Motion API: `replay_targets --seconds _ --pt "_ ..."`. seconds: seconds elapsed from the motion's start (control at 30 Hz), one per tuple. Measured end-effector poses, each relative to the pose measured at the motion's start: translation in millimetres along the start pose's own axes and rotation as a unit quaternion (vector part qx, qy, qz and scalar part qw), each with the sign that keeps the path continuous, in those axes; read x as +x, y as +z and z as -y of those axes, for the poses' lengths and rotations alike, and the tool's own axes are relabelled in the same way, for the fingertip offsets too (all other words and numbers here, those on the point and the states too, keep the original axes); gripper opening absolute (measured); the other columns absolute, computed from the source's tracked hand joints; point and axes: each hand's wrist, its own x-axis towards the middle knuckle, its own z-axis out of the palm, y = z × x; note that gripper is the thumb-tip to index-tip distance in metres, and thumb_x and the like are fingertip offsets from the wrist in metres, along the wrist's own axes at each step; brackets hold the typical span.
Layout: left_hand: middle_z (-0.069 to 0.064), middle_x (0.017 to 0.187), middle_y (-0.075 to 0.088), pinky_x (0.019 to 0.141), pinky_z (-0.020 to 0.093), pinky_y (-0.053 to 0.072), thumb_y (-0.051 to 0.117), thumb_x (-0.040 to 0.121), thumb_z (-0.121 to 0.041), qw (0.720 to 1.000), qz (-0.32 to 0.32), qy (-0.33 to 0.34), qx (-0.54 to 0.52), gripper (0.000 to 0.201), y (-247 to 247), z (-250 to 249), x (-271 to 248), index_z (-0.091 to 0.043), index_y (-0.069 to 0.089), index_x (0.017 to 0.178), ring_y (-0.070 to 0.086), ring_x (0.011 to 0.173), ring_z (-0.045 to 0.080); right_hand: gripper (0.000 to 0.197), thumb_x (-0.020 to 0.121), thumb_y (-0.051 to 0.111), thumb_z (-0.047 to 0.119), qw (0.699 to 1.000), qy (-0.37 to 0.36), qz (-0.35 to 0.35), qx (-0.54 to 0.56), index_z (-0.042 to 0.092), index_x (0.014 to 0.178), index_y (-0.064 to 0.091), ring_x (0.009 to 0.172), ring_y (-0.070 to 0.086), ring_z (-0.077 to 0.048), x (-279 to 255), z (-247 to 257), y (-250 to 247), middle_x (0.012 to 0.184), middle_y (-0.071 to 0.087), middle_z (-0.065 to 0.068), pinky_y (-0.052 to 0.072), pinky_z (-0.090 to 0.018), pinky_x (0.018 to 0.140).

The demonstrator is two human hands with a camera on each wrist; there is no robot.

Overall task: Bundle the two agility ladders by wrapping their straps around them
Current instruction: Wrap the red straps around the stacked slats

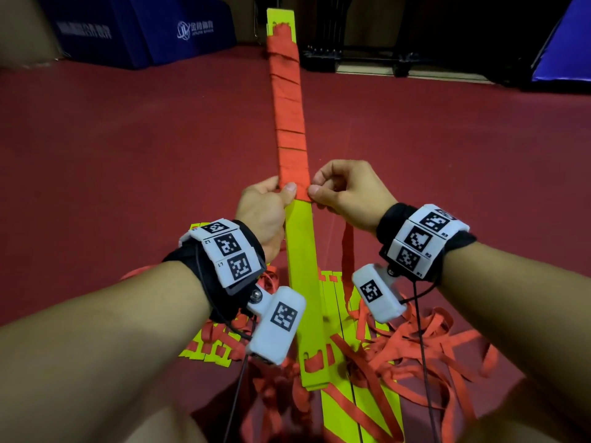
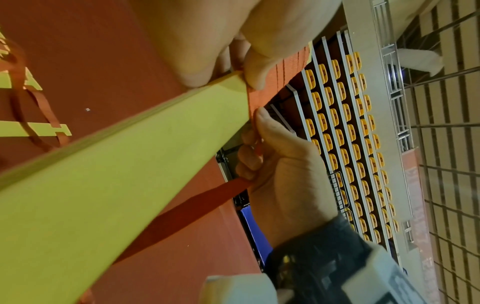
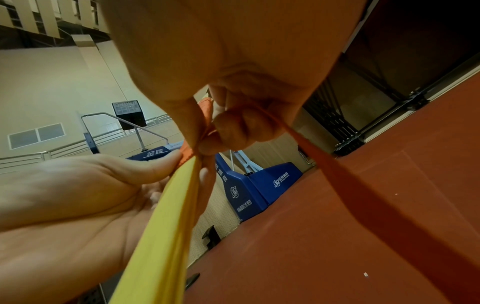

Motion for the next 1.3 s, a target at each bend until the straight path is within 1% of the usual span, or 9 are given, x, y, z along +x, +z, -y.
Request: replay_targets --seconds 0.13,0.37,0.5,0.57,0.63,0.7,0.9,1.07,1.3 --pt "0.026 0.096 0.062 0.089 0.067 0.049 0.046 0.105 -0.004 1.000 -0.018 -0.011 -0.017 0.024 0.2 -3.5 1.1 0.008 0.059 0.122 0.059 0.089 0.041 0.020 0.095 0.065 0.013 1.000 0.013 0.025 -0.012 0.017 0.075 0.063 0.048 0.052 -0.014 -3.5 4.5 2.0 0.059 0.066 0.000 0.041 -0.025 0.050" --pt "0.034 0.118 0.064 0.094 0.076 0.044 0.051 0.102 -0.002 0.998 -0.043 -0.032 -0.039 0.031 -4.6 -6.8 4.0 0.009 0.054 0.132 0.062 0.100 0.050 0.021 0.102 0.056 0.016 0.995 0.046 0.089 0.005 0.012 0.081 0.060 0.040 0.045 -0.016 -7.9 12.5 2.6 0.061 0.067 -0.009 0.036 -0.021 0.042" --pt "0.024 0.098 0.068 0.095 0.068 0.050 0.051 0.099 -0.002 0.995 -0.044 -0.043 -0.076 0.016 -4.2 -9.5 5.5 0.007 0.063 0.106 0.066 0.090 0.039 0.023 0.102 0.056 0.017 0.993 0.043 0.109 0.020 0.011 0.080 0.059 0.040 0.043 -0.015 -10.2 14.0 3.2 0.059 0.066 -0.007 0.034 -0.021 0.041" --pt "0.014 0.077 0.061 0.077 0.057 0.057 0.058 0.097 -0.011 0.995 -0.040 -0.050 -0.080 0.014 -3.2 -10.6 6.0 -0.002 0.063 0.087 0.062 0.071 0.030 0.030 0.101 0.058 0.025 0.993 0.038 0.110 0.018 0.012 0.074 0.058 0.041 0.043 -0.015 -11.5 14.2 3.7 0.058 0.066 -0.006 0.034 -0.022 0.042" --pt "0.005 0.061 0.055 0.054 0.033 0.050 0.065 0.095 -0.016 0.997 -0.023 -0.047 -0.063 0.020 -1.8 -11.9 3.3 -0.009 0.059 0.079 0.056 0.050 0.019 0.036 0.100 0.059 0.032 0.994 0.028 0.103 0.013 0.014 0.069 0.058 0.042 0.044 -0.014 -12.8 14.6 3.7 0.057 0.065 -0.005 0.035 -0.022 0.043" --pt "-0.001 0.054 0.054 0.049 0.024 0.042 0.069 0.094 -0.016 0.999 -0.004 -0.031 -0.030 0.020 -0.3 -10.6 0.4 -0.011 0.056 0.079 0.050 0.042 0.013 0.039 0.100 0.059 0.034 0.996 0.013 0.093 0.000 0.015 0.066 0.058 0.043 0.046 -0.012 -12.7 14.5 3.6 0.054 0.064 -0.002 0.037 -0.023 0.045" --pt "0.000 0.062 0.056 0.048 0.022 0.040 0.063 0.095 -0.002 1.000 0.011 0.002 -0.007 0.019 3.5 -8.8 -1.5 -0.013 0.058 0.081 0.048 0.044 0.010 0.032 0.101 0.056 0.015 0.997 -0.016 0.078 0.017 0.015 0.069 0.057 0.052 0.049 -0.015 -9.8 11.8 3.6 0.055 0.062 0.002 0.039 -0.025 0.052" --pt "0.011 0.069 0.055 0.068 0.035 0.048 0.056 0.099 -0.001 0.998 0.012 -0.009 -0.064 0.019 2.9 -8.0 0.5 -0.006 0.058 0.081 0.056 0.062 0.022 0.022 0.098 0.061 0.008 0.997 -0.010 0.075 0.034 0.016 0.077 0.060 0.054 0.049 -0.010 -10.2 10.9 1.5 0.061 0.058 0.002 0.038 -0.017 0.050" --pt "0.009 0.089 0.070 0.060 0.025 0.058 0.047 0.106 -0.009 0.999 0.031 0.003 -0.044 0.020 -6.5 -8.3 -0.5 0.000 0.064 0.114 0.069 0.067 0.013 0.010 0.093 0.067 0.005 0.998 -0.013 0.049 0.033 0.011 0.088 0.060 0.052 0.052 0.005 -7.4 4.1 -0.4 0.068 0.060 0.003 0.041 -0.012 0.055"
